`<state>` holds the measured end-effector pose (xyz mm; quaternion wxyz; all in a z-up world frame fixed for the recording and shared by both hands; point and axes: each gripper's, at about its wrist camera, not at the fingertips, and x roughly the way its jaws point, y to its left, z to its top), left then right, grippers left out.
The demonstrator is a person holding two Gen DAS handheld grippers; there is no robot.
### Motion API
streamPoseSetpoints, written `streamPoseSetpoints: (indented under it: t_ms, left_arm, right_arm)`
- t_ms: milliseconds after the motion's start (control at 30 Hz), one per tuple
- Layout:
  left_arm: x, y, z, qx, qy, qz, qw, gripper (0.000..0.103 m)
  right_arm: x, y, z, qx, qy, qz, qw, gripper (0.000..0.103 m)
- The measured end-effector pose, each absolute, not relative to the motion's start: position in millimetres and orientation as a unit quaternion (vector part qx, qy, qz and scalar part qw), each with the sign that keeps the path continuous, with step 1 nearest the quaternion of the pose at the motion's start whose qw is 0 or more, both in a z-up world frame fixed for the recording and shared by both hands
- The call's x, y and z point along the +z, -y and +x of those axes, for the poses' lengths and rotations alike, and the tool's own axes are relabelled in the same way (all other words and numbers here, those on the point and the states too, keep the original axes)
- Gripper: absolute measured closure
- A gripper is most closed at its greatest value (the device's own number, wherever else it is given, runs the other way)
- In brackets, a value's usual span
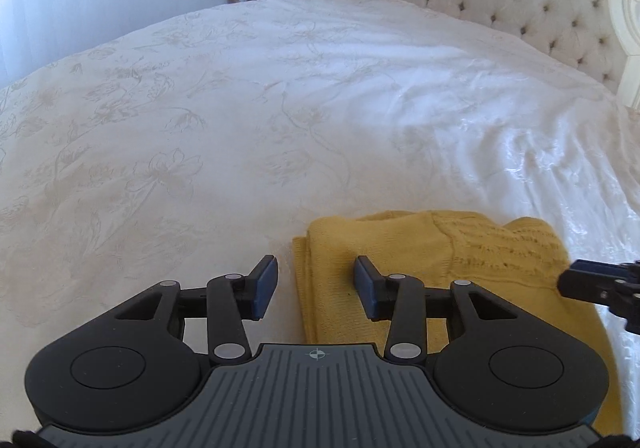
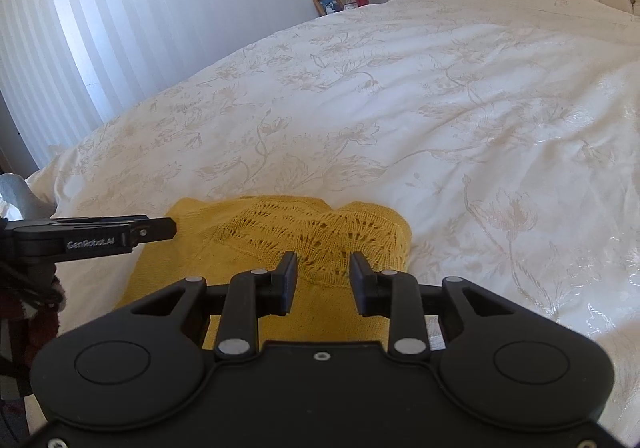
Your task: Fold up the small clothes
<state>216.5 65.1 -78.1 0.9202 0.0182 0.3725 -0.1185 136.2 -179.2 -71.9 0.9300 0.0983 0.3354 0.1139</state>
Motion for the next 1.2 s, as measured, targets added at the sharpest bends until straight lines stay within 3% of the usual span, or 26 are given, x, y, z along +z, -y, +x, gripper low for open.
streamPoseSetpoints:
  t_ms: [133,233,433,600,700,867,1200]
  left_arm:
    - [-89,-81,231,-0.097,-0.39,-0.015,0.916,0.05]
    - [-82,-89,227,-0.08,-0.386,-0.03,0.919,0.05]
    - [-48,-100,196,-0.06,-0.354,-0.032,0.933,0.049]
    - [-14,-94,147,-0.075,-0.321,-0.015,0.944,0.037]
    - [2,-85,116,-0.071,-0.296,-0.001,0.953,0.031]
    - [16,-71,79,-0.072,-0.274,0.02,0.959,0.029]
    - [9,-51,55,-0.093,-0.352,0.04,0.931,0.025]
  right_arm:
    - [-72,177,132,0.109,-0.337,0.084,0.931,0.062]
    - [-68,175,127,0.101,-0.331,0.072,0.935,0.056]
    - [-49,174,106,0.085,-0.304,0.066,0.947,0.036]
    - [-28,175,80,0.083,-0.272,0.066,0.956,0.012]
    - [-14,176,63,0.083,-0.254,0.07,0.961,0.004]
    - [4,172,37,0.06,-0.247,0.036,0.966,0.001]
    - [1,174,13,0.055,-0.311,0.068,0.946,0.001]
